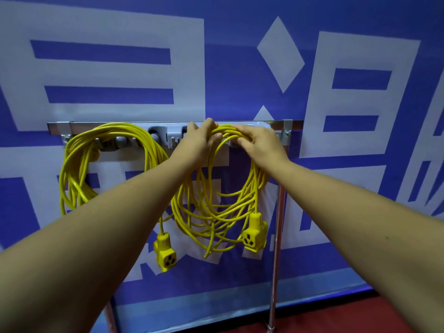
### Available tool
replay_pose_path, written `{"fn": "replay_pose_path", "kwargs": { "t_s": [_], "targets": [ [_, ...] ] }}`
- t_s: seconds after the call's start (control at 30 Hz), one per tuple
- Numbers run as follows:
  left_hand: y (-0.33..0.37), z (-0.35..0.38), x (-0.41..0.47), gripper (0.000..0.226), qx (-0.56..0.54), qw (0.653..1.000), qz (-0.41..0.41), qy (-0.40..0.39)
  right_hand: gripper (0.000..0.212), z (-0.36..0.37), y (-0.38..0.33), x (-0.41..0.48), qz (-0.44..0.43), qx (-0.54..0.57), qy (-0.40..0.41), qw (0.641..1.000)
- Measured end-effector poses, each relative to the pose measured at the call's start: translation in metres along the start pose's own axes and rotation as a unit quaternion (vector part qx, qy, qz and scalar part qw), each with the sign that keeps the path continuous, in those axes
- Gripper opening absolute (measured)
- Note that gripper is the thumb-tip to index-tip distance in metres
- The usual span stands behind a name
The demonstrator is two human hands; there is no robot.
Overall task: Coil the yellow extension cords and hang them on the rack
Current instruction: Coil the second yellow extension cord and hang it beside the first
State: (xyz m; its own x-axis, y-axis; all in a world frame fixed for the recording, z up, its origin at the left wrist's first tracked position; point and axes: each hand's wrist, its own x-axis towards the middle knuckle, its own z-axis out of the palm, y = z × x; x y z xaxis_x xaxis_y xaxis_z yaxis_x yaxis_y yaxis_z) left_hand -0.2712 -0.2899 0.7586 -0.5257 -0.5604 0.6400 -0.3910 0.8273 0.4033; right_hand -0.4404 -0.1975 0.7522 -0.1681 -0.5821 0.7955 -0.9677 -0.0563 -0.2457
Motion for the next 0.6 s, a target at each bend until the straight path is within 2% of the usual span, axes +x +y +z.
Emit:
{"fn": "replay_pose_path", "kwargs": {
  "t_s": [0.13, 0.17, 0.23, 0.4, 0.5, 0.6],
  "targets": [
    [-0.001, 0.003, -0.008, 0.085, 0.051, 0.998, 0.033, -0.028, 0.030, 0.004, -0.012, 0.016, 0.042, -0.018, 0.037, 0.998],
    [-0.002, 0.005, -0.008, 0.087, 0.080, 0.996, 0.041, -0.025, 0.030, 0.006, -0.010, 0.018, 0.044, -0.026, 0.032, 0.998],
    [-0.005, 0.003, -0.007, 0.071, 0.107, 0.993, 0.053, -0.002, 0.030, 0.008, -0.005, 0.022, 0.037, -0.012, 0.012, 0.999],
    [-0.017, -0.018, -0.003, 0.041, 0.071, 0.991, 0.110, 0.005, 0.030, 0.005, 0.007, 0.020, -0.018, 0.100, -0.035, 0.994],
    [-0.013, -0.021, -0.003, 0.027, 0.005, 0.996, 0.087, 0.029, 0.033, 0.007, 0.009, 0.019, -0.014, 0.100, -0.027, 0.994],
    [-0.009, -0.020, -0.002, 0.023, -0.042, 0.997, 0.051, 0.035, 0.035, 0.007, 0.009, 0.018, -0.006, 0.094, -0.040, 0.995]
  ]
}}
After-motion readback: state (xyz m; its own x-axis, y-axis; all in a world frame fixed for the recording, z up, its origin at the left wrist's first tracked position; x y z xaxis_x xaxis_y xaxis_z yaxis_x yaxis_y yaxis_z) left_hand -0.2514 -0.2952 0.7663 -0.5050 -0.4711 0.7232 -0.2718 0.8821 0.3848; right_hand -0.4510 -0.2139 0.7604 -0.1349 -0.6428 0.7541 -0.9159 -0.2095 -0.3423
